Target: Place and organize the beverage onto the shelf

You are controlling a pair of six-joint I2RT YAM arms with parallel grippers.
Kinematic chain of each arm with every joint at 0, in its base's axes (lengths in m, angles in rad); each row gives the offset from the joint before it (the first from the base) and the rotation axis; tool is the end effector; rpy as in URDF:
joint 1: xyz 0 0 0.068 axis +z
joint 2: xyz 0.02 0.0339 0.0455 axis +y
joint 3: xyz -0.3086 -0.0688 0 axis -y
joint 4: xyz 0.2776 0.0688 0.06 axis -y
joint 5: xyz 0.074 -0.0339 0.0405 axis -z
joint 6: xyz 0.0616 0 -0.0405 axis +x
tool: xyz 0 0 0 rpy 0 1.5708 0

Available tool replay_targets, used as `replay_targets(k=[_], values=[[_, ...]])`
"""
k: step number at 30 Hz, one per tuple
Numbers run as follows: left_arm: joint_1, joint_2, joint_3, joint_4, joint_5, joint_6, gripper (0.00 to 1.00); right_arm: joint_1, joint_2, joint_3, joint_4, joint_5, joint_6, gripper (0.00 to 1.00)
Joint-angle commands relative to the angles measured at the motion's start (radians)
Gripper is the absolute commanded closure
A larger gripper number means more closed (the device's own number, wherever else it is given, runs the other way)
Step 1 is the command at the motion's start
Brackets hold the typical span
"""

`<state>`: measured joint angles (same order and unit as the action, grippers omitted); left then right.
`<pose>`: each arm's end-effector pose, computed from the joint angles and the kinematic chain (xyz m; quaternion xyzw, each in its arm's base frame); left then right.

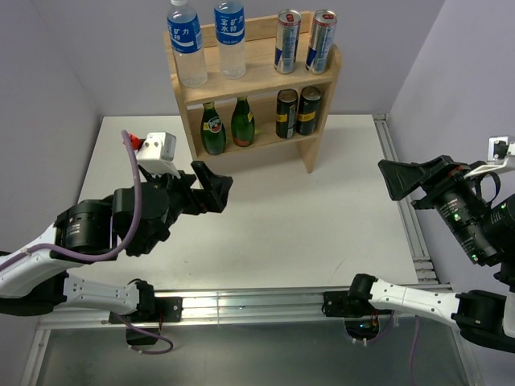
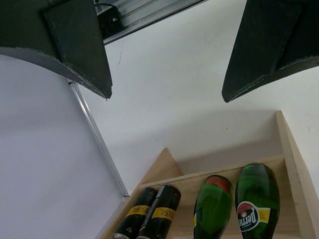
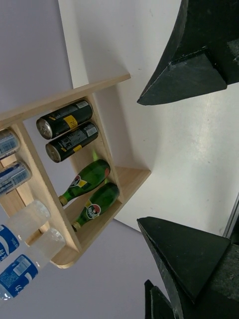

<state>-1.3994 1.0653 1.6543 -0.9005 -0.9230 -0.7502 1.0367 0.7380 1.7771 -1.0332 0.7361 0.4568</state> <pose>0.0781 -0.1630 0.5535 -0.0177 0.7695 -0.2924 0.5675 0.0358 -0.0207 0.5915 0.0564 0.7033 0.2633 0.6579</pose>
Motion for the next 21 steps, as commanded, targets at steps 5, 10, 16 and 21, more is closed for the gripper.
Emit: replay_targets(k=[5,10,16,21], values=[[-0.007,-0.018,-0.007,0.041,-0.04,0.052,0.01,0.006,-0.038,-0.024,-0.018,0.005,0.02,0.0],[-0.007,-0.025,-0.016,0.049,-0.05,0.061,0.01,0.006,-0.034,-0.019,-0.01,-0.004,0.01,0.0],[-0.007,-0.027,-0.018,0.049,-0.065,0.064,0.01,0.006,-0.022,-0.016,-0.005,-0.012,0.005,0.0],[-0.007,-0.039,-0.03,0.052,-0.073,0.06,0.01,0.006,-0.017,-0.016,0.021,-0.01,-0.009,0.0]])
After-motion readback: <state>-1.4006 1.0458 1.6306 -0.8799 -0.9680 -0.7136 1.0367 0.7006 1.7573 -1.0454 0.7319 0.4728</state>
